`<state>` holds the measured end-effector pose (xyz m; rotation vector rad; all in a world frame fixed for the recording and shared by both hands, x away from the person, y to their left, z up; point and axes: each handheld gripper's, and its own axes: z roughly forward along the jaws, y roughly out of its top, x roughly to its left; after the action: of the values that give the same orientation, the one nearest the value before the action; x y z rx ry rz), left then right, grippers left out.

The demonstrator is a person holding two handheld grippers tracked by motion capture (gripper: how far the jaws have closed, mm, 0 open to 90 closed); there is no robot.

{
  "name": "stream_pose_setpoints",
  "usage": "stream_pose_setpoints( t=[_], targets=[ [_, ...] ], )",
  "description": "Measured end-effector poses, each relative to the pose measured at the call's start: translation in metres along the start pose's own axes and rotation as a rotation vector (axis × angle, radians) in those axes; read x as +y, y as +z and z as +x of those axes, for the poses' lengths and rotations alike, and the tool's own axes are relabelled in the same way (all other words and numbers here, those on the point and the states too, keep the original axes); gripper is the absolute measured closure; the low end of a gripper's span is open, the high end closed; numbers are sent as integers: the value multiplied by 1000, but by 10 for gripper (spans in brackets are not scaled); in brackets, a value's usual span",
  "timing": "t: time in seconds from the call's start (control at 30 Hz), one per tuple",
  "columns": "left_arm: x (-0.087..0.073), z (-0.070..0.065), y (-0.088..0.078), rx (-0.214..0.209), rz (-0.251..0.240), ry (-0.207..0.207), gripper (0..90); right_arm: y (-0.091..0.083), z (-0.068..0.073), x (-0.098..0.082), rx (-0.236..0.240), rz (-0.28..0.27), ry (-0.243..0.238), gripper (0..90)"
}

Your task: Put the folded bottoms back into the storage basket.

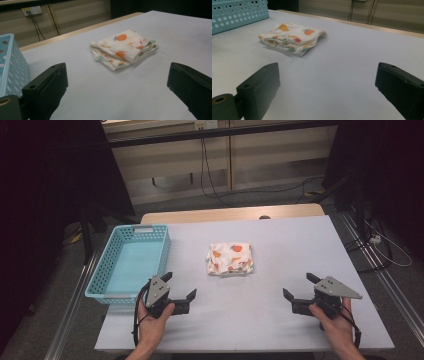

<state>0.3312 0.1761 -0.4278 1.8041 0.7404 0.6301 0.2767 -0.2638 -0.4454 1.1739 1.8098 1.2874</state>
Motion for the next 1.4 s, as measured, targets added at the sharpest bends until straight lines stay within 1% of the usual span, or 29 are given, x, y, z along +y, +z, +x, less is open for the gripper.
stream_pose_setpoints(
  t=[0.1,0.23,0.3,0.33,0.4,0.43,0.5,0.53,0.57,0.67,0.8,0.87,0.9,0.93,0.97,1.0,1.07,1.1,1.13,1.2,1.23,1.27,1.33,1.4],
  targets=[
    [0,0,0,-3,17,-2,32,1,0,0,10,8,-3,47],
    [0,2,1,3,18,-15,32,1,2,0,28,14,-17,41],
    [0,2,3,-7,40,-23,38,1,3,0,38,20,-22,38],
    [-1,3,4,-19,54,-26,46,3,3,0,49,24,-25,37],
    [-2,1,5,-27,77,-25,44,5,3,0,59,28,-33,35],
    [-2,1,6,-33,78,-19,44,5,3,0,59,28,-33,35],
    [-1,0,6,-41,79,-16,44,8,4,0,74,38,-31,35],
    [-2,-1,6,-43,81,-14,44,11,6,0,94,50,-32,36],
    [-2,-1,7,-46,85,-18,44,11,6,0,94,50,-32,36],
    [-3,-1,7,-56,101,-13,44,13,10,1,110,63,-44,34],
    [-3,-2,7,-59,101,-14,44,17,16,3,121,72,-72,34],
    [-3,-3,9,-72,110,-14,44,19,18,4,135,80,-79,29],
    [-3,-3,10,-76,113,-13,44,21,19,4,138,87,-80,31],
    [-3,-4,12,-84,109,-22,44,24,21,6,145,122,-104,39],
    [-3,-5,13,-89,112,-24,44,26,22,7,151,130,-109,42],
    [-3,-6,15,-95,109,-27,44,26,22,7,151,130,-109,42],
    [-3,-7,20,-94,117,-20,44,28,23,10,171,140,-102,74],
    [-3,-8,21,-94,121,-16,44,28,23,10,171,140,-102,74],
    [-3,-10,22,-90,126,-20,45,29,23,11,179,144,-96,71],
    [-3,-13,23,-103,135,-37,47,33,25,14,207,168,-94,71],
    [-3,-15,23,-118,134,-37,47,33,25,14,207,168,-94,71],
    [-3,-16,24,-123,139,-25,47,34,26,14,211,180,-97,71],
    [-3,-18,24,-123,134,-9,47,37,27,16,234,200,-90,65],
    [-3,-17,25,-126,142,-12,47,41,28,20,248,206,-103,61]
  ],
)
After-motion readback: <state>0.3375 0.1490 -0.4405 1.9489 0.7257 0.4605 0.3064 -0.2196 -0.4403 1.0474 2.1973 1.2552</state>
